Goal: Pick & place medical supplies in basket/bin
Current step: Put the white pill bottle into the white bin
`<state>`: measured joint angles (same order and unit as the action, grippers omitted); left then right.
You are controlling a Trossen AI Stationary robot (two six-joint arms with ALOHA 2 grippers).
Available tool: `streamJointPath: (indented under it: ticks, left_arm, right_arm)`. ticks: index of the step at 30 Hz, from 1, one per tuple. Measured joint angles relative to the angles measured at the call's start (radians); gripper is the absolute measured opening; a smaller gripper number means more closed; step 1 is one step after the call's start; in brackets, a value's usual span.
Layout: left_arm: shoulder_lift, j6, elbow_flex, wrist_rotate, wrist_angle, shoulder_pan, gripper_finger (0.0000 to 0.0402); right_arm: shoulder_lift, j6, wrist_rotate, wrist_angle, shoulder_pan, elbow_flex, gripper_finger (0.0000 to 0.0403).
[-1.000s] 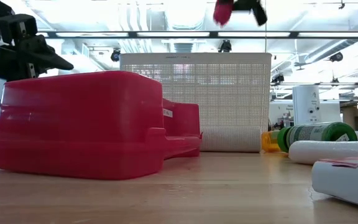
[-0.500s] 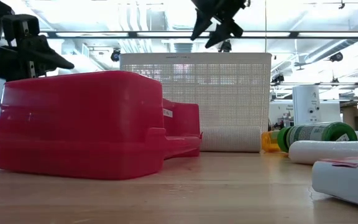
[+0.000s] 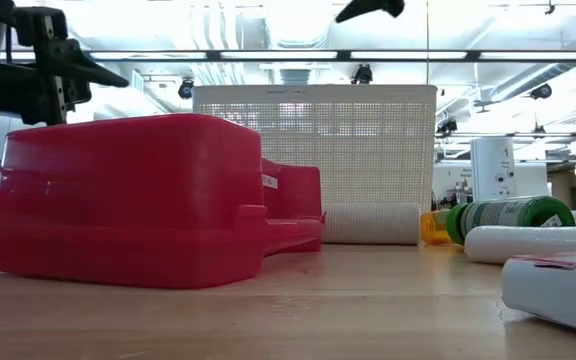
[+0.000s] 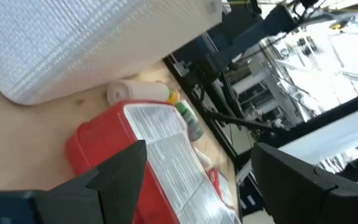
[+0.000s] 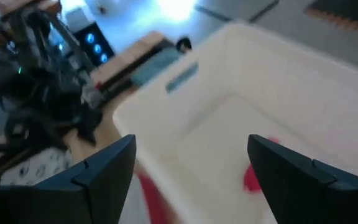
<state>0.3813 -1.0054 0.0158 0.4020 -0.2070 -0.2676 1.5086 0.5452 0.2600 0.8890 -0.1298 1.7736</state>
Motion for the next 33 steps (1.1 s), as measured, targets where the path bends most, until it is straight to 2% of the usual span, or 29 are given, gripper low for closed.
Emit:
streamJointPath:
  ticks: [4, 7, 18, 23, 29, 33]
  left_arm:
    - [0.005, -0.009, 0.000, 0.046, -0.001, 0.000, 0.0269]
    - [0.006, -0.037, 0.000, 0.044, -0.001, 0.000, 0.0269]
    - [0.006, 0.041, -0.002, -0.179, 0.000, 0.000, 0.0269]
    - [0.006, 0.043, -0.004, -0.224, 0.001, 0.000, 0.0269]
    - [0.006, 0.043, -0.004, -0.229, 0.001, 0.000, 0.0269]
    - [0.006, 0.042, -0.004, -0.236, 0.001, 0.000, 0.0269]
  right_arm:
    - [0.007, 0.142, -0.011, 0.176, 0.078, 0.007, 0.0290]
    - [0.013, 0.301, -0.029, 0.297, 0.148, 0.004, 0.0290]
    - [0.115, 0.964, -0.063, 0.550, 0.457, -0.055, 0.0292]
    - [0.189, 1.245, -0.184, 0.608, 0.536, -0.116, 0.0292]
    - [0.229, 1.365, -0.288, 0.615, 0.578, -0.262, 0.0286]
    - [0.158, 1.396, -0.278, 0.506, 0.562, -0.423, 0.0281]
